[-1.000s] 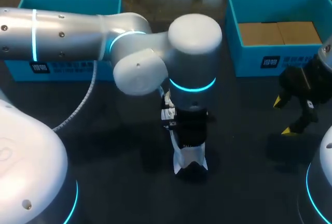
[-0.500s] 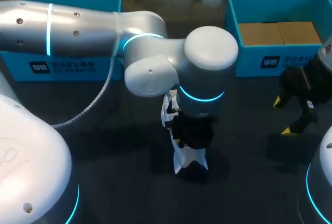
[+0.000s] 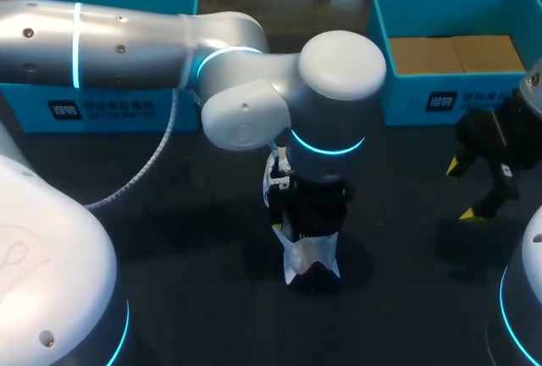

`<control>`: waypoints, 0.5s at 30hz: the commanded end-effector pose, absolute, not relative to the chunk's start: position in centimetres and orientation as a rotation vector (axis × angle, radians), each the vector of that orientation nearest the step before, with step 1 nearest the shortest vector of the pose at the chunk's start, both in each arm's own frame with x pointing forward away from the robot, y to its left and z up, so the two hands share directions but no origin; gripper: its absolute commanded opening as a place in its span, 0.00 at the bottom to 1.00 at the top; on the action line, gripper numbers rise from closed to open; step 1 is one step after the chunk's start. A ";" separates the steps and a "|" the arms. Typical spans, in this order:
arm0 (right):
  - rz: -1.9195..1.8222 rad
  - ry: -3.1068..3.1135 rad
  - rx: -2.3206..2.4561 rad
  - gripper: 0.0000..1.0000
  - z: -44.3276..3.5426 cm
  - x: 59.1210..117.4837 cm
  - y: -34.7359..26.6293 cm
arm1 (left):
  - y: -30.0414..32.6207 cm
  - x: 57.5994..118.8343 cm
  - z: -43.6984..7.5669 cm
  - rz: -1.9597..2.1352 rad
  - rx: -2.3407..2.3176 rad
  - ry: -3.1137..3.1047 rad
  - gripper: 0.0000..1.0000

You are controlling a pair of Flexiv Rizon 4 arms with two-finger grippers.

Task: Take the shoe out of the shoebox, open the shoe tongue, remove and reinsert the insole, then place the shoe into the shoebox

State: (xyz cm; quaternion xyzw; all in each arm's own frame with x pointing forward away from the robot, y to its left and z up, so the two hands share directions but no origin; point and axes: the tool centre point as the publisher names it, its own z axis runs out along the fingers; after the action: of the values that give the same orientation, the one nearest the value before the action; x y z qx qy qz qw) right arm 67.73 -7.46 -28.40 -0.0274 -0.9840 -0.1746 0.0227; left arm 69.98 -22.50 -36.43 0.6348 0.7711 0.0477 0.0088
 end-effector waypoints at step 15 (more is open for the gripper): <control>-0.537 -3.049 -0.084 1.00 -28.5 67.7 -7.4 | -22.4 71.1 -35.1 0.109 1.967 2.421 1.00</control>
State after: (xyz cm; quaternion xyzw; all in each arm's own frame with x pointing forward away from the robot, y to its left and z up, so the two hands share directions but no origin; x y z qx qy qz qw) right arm 67.73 -7.46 -28.40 -0.0274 -0.9840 -0.1746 0.0227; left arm 70.58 -22.44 -35.20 0.6313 0.7746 0.0354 0.0117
